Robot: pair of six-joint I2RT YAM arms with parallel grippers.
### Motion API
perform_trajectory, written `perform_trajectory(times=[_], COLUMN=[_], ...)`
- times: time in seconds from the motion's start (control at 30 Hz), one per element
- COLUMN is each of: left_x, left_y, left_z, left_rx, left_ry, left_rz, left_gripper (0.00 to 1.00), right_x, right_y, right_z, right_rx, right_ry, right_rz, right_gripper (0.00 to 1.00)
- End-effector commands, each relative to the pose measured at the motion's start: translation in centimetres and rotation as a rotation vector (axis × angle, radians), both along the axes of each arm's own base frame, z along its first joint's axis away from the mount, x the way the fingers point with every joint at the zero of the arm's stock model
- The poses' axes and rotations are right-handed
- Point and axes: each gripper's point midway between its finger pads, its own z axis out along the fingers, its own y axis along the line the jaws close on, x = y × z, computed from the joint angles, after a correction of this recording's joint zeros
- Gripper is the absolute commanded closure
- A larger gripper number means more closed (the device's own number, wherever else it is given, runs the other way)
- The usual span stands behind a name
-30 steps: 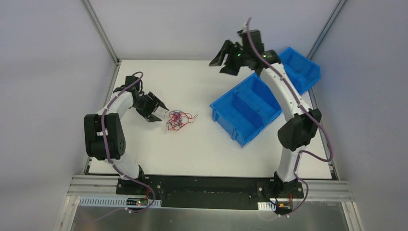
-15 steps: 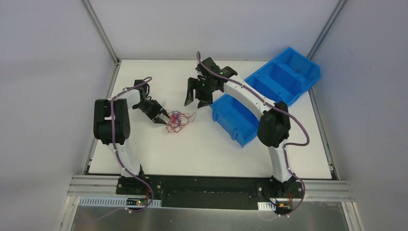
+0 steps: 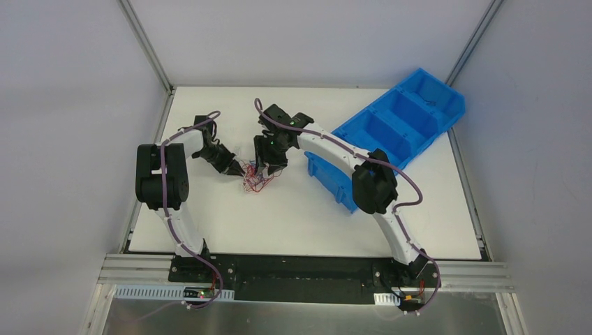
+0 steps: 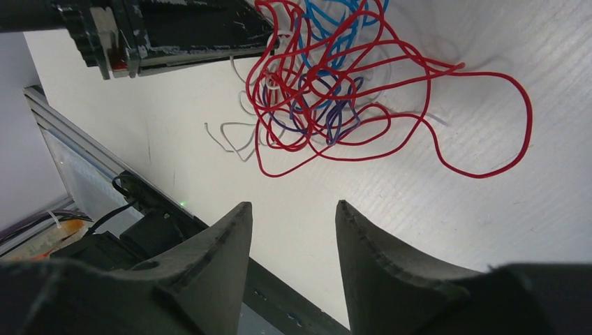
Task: Untangle the cables
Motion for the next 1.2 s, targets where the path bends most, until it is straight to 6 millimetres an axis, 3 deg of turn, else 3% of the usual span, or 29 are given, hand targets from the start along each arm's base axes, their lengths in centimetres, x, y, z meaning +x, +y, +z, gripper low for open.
perform_trajectory(times=[0.0, 0.33, 0.67, 0.8, 0.9, 0.97, 1.07, 1.17], left_x=[-0.3, -0.3, -0.6, -0.6, -0.5, -0.6, -0.4, 0.4], left_y=[-0.4, -0.5, -0.6, -0.6, -0.6, -0.6, 0.3, 2.0], left_z=[1.1, 1.5, 1.6, 1.7, 1.8, 1.9, 2.3, 4.1], left_rx=[-0.018, -0.024, -0.031, -0.032, -0.032, -0.031, -0.038, -0.059], left_ry=[-0.023, -0.032, -0.033, -0.035, -0.039, -0.039, -0.053, -0.141], left_rz=[-0.005, -0.004, -0.01, -0.009, -0.01, -0.006, 0.023, 0.071], left_gripper=[0.93, 0.93, 0.94, 0.94, 0.94, 0.9, 0.76, 0.57], right_x=[2.0, 3.0, 3.6, 3.7, 3.8, 3.8, 3.4, 3.0], right_y=[1.2, 2.4, 4.1, 4.6, 4.7, 4.7, 4.2, 3.3], right_z=[1.3, -1.3, -1.7, -1.8, -1.0, 0.2, 3.0, 7.3], right_rx=[0.05, 0.052, 0.107, 0.12, 0.13, 0.141, 0.16, 0.209], right_ry=[-0.057, -0.043, -0.037, -0.027, -0.037, -0.052, -0.082, -0.144], right_rz=[-0.027, -0.063, -0.075, -0.077, -0.075, -0.07, -0.054, -0.042], right_gripper=[0.52, 0.6, 0.71, 0.82, 0.98, 1.0, 1.0, 1.0])
